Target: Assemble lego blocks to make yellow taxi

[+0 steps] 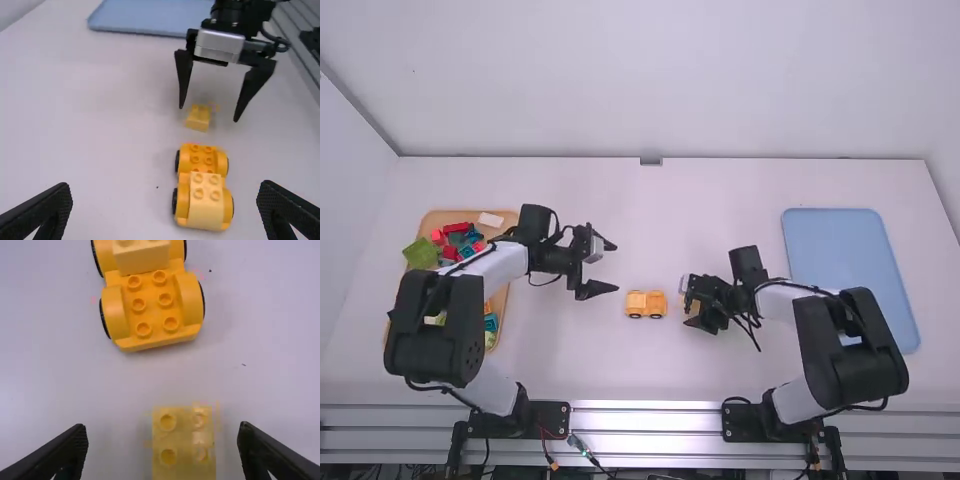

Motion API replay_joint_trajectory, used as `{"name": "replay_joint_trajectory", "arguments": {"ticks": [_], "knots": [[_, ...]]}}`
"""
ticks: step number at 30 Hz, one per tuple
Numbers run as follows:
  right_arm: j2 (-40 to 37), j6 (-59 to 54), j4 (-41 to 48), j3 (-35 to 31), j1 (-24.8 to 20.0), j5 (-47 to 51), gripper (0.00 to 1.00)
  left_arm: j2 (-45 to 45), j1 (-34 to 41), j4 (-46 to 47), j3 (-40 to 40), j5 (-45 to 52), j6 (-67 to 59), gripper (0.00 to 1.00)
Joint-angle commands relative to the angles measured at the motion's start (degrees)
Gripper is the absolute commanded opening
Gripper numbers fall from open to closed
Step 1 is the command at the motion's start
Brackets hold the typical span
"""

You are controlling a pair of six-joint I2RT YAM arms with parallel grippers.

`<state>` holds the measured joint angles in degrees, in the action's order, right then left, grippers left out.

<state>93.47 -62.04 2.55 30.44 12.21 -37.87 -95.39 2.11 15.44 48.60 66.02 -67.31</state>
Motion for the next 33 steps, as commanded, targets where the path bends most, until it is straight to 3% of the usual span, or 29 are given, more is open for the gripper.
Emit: {"name": "replay_joint_trajectory", "arguments": {"ticks": [1, 12, 20, 33], "knots": [[-0.15, -2.51, -2.32, -2.64, -1.68, -5.42, 0.78, -1.62, 0.15, 0.28, -2.1, 6.05, -8.26, 0.99], [0.04, -2.29, -8.68, -5.66, -4.02, -6.01, 0.75, -2.34, 0.17, -7.65, -8.66, 10.08, -9.05, 0.99], [7.06, 1.33, -15.21, -5.05, -4.68, -5.99, 0.72, -2.34, 2.75, -10.36, -11.1, 6.43, -8.5, 0.99], [8.33, -1.79, -11.06, -1.51, -5.42, -8.44, 0.33, -2.34, 5.86, -14.56, -12.24, 0.22, -2.73, 0.99]]}}
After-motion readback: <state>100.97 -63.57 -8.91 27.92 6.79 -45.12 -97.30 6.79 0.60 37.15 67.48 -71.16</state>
